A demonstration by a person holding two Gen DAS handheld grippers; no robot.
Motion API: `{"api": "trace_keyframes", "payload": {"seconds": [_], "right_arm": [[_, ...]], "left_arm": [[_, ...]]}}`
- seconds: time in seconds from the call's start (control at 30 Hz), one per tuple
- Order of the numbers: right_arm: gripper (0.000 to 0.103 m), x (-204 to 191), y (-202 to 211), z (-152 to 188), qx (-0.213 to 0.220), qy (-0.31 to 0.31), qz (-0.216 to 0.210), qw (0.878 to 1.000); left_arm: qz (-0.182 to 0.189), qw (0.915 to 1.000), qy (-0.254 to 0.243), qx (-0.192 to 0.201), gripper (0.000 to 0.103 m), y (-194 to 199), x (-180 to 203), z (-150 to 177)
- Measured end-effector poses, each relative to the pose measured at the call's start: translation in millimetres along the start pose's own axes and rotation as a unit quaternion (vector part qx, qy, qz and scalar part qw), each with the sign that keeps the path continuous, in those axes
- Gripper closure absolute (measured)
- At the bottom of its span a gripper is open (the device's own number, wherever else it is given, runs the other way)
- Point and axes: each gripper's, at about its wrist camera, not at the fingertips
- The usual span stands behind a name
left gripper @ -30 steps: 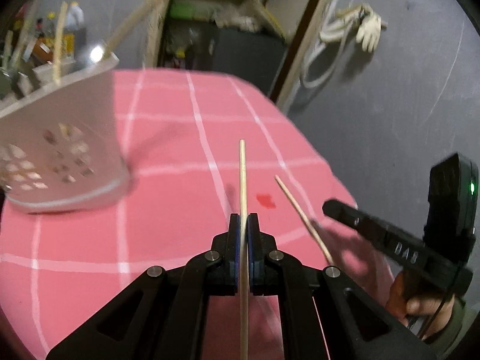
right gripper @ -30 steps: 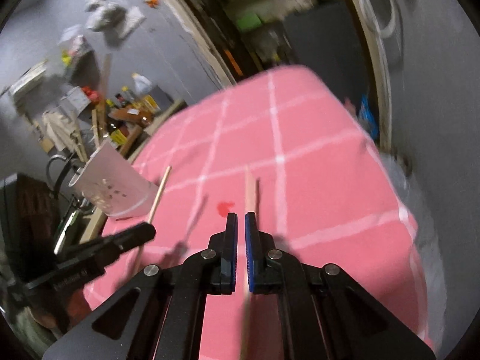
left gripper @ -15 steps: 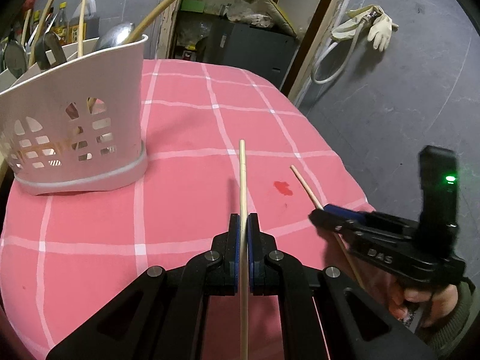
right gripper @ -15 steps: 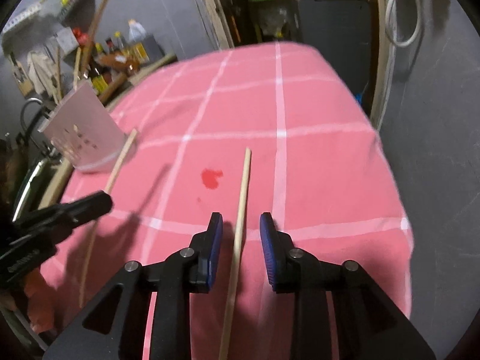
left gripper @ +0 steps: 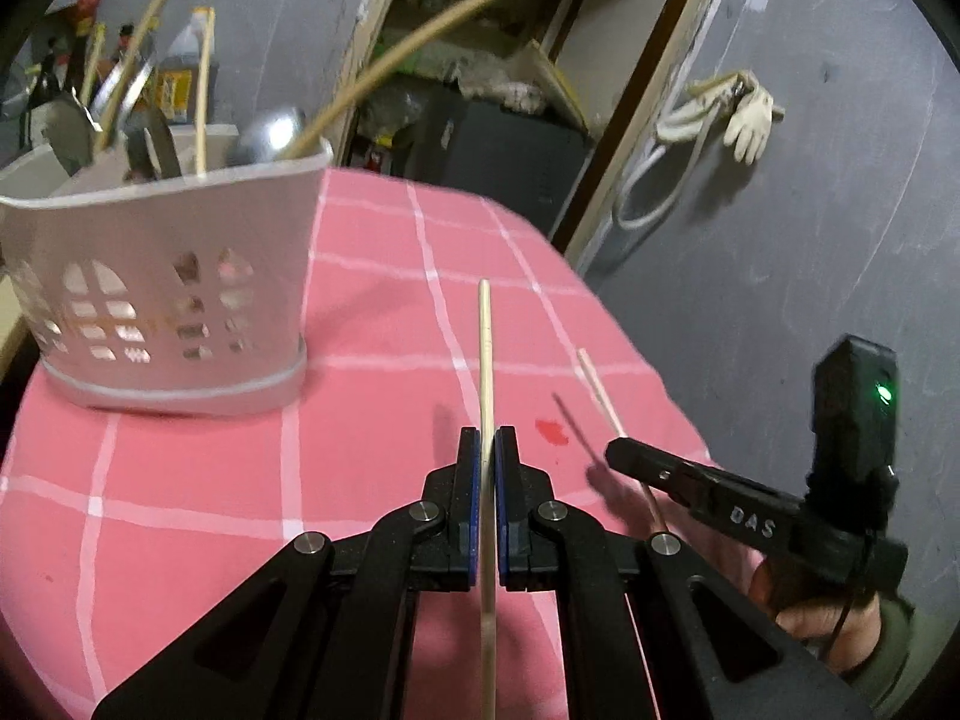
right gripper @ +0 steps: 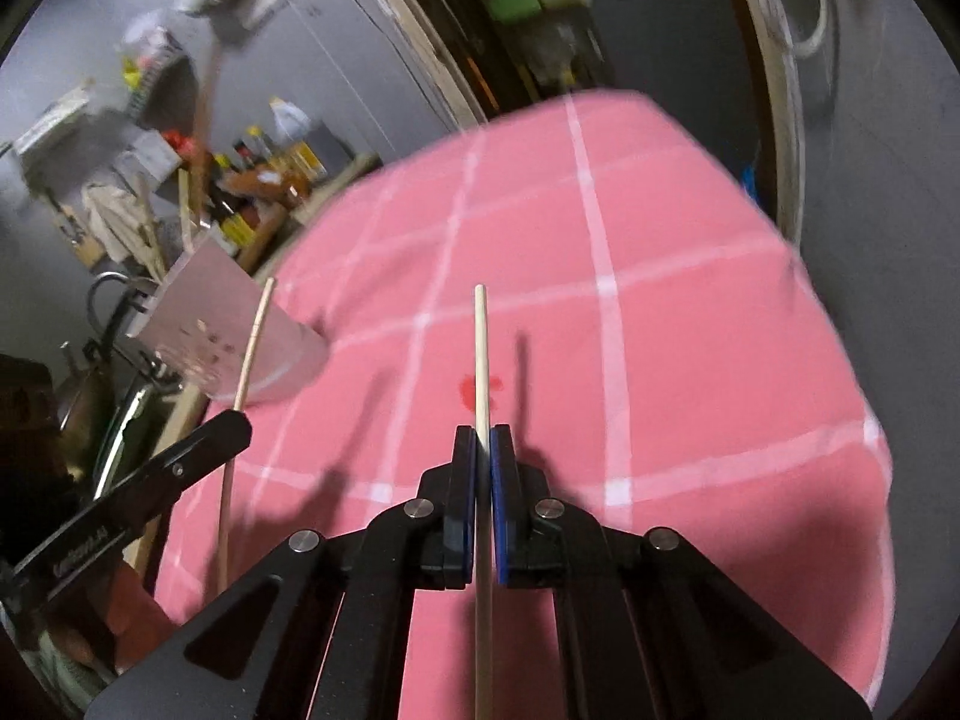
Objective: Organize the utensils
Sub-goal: 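Lift both chopsticks with both tools and carry them over the caddy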
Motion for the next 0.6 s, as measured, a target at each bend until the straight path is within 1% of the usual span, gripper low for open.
{"api": "trace_keyframes", "payload": {"seconds": [0.03,0.1,0.2,0.27,0.37,0.4,0.43,0.53,0.6], "right_arm": [[0.100,-6.4,6.1,-0.5,0.021,0.008,-0.003,1.000],[0.100,-24.0,21.8,-1.4,0.077,0.029,-0.015,0.996],[0.100,-49.2,36.2,-6.9,0.141,0.064,-0.026,0.988],[0.100,-68.6,46.5,-9.8,0.183,0.093,-0.032,0.978],[0.100,-94.2,59.0,-17.6,0.243,0.121,-0.045,0.961],[0.100,-98.7,61.7,-19.2,0.256,0.126,-0.048,0.957],[0.100,-107.0,65.1,-21.7,0.275,0.133,-0.053,0.951],[0.100,-128.8,67.8,-31.6,0.317,0.144,-0.070,0.935],[0.100,-138.0,69.3,-40.7,0.334,0.150,-0.080,0.927]], "left_arm": [[0.000,0.9999,-0.003,0.017,0.100,6.1,0.8,-1.2],[0.002,0.9989,-0.008,0.046,0.100,17.3,2.2,-3.8],[0.002,0.9953,-0.017,0.095,0.100,38.3,5.3,-9.6],[0.001,0.9905,-0.027,0.135,0.100,56.9,7.0,-14.5],[-0.018,0.9823,-0.049,0.180,0.100,80.1,10.9,-23.8],[-0.022,0.9798,-0.052,0.192,0.100,85.9,11.2,-26.0],[-0.026,0.9768,-0.056,0.205,0.100,92.8,11.1,-28.6],[-0.044,0.9653,-0.069,0.248,0.100,113.4,9.7,-39.1],[-0.054,0.9592,-0.069,0.269,0.100,123.0,4.4,-44.9]]}}
Point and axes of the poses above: each gripper's, at about its wrist camera, not at the fingertips, and y roughly against the way its jaws point, x to its right, z to its underside
